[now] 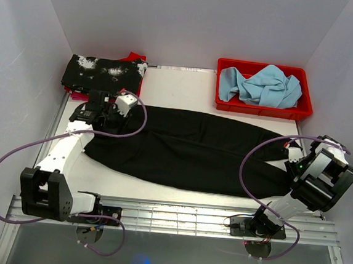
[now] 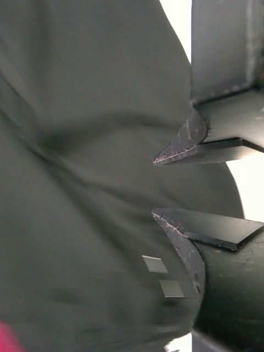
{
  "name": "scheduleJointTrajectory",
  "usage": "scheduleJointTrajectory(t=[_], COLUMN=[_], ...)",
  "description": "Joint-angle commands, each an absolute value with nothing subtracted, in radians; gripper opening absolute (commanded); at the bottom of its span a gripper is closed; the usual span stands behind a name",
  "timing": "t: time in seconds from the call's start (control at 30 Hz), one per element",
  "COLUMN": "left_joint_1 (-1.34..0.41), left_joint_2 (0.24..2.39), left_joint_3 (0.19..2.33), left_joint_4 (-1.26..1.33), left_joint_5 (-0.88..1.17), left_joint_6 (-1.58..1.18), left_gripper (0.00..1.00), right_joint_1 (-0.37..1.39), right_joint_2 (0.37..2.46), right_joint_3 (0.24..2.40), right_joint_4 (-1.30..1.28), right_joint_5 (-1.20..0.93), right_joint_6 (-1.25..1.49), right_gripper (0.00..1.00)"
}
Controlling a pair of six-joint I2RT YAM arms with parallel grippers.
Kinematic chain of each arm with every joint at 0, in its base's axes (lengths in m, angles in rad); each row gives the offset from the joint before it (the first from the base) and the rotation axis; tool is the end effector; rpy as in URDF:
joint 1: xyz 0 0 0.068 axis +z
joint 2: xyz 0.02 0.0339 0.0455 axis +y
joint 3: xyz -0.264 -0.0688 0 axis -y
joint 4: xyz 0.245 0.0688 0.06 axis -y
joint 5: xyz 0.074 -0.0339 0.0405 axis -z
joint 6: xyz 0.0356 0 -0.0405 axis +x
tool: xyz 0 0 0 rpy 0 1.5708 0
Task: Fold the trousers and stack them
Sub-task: Flatten the trousers out
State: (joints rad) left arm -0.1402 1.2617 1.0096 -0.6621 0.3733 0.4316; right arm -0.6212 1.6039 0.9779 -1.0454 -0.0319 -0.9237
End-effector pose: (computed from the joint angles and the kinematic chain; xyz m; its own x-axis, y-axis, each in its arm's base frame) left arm 0.2530 -0.0488 0.2771 -0.5657 0.4732 -0.6753 0.6465 0.7629 -0.0070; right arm 0.2051 -0.1454 0.1734 -0.9540 -0.2979 0.0352 -0.2932 0.9509 0.0993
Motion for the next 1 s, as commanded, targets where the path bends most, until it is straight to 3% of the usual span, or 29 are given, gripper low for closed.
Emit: scheduleJointTrajectory(t=[0.0, 0.43, 0.77, 0.83, 0.9, 0.97], left_joint_1=[-0.045, 0.095, 0.184, 0.192, 0.192, 0.192], left_joint_2=[1.302, 1.292, 1.186, 1.177, 1.163, 1.172], left_joint_3=[0.934, 0.664, 0.675, 0.725, 0.849, 0.946], left_joint_4=[-0.816, -0.854, -0.971, -0.995, -1.029, -1.045], left_joint_5=[0.270, 0.095, 0.083, 0.136, 0.214, 0.336], left_joint_6=[0.508, 0.640, 0.726, 0.729, 0.741, 0.749], left_gripper=[0.47, 0.41, 0.40, 0.45, 0.55, 0.64], right_joint_1=[-0.620, -0.566, -0.548, -0.543, -0.545, -0.543], right_joint_2=[1.631, 1.677, 1.661, 1.648, 1.654, 1.692], right_joint_3=[0.976, 0.980, 0.989, 1.002, 1.052, 1.191], right_joint_4=[-0.994, -0.968, -1.034, -1.052, -1.075, -1.140], right_joint_5=[0.037, 0.064, 0.061, 0.054, 0.003, -0.075], right_joint_6=[-0.966, -0.991, -1.052, -1.081, -1.086, -1.068], right_gripper=[0.08, 0.08, 0.08, 0.28, 0.62, 0.75])
